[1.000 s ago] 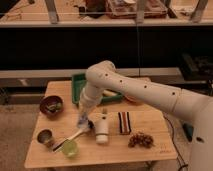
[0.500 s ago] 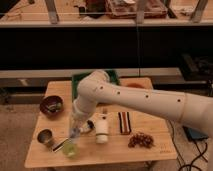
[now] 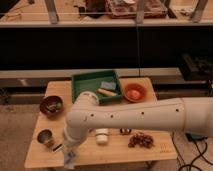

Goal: Place towel in plastic cup

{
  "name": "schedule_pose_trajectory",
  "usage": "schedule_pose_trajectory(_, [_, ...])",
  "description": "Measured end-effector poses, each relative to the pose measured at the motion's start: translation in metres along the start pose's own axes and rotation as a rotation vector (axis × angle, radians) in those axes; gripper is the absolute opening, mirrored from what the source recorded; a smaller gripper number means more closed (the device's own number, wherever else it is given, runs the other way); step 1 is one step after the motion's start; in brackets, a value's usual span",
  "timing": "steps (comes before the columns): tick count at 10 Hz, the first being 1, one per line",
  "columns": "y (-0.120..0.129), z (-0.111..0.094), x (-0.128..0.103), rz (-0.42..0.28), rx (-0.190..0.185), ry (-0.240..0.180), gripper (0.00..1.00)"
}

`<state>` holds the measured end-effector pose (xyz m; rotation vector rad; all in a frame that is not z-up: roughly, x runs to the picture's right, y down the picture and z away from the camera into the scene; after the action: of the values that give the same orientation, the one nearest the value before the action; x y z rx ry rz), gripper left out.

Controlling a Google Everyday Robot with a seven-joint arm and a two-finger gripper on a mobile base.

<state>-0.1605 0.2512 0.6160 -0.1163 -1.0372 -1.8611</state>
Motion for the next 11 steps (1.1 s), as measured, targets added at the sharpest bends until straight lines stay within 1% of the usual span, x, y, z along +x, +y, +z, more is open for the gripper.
schedule_pose_trajectory(2, [-0.001,0.014,0.002,-0.015,-0.006,-0.022,0.02])
schedule_pose_trajectory(4, [-0.002,0.022,0.006,-0.023,-0.017,-0.036,0.02])
schedule_pose_trajectory(7, [0.004,0.033,0.013,-0.005,-0.039,-0.051,0.02])
schedule_pose_trajectory(8, [0.006,0.035,0.014,0.001,-0.045,-0.054,0.06])
schedule_pose_trajectory(9, [0.006,0.037,0.015,0.002,-0.050,-0.059,0.18])
schedule_pose_trajectory(10, [0.007,0.038,0.016,0.005,-0.051,-0.060,0.25])
schedule_pose_trajectory(11, [0.009,0.038,0.016,0.011,-0.053,-0.060,0.38])
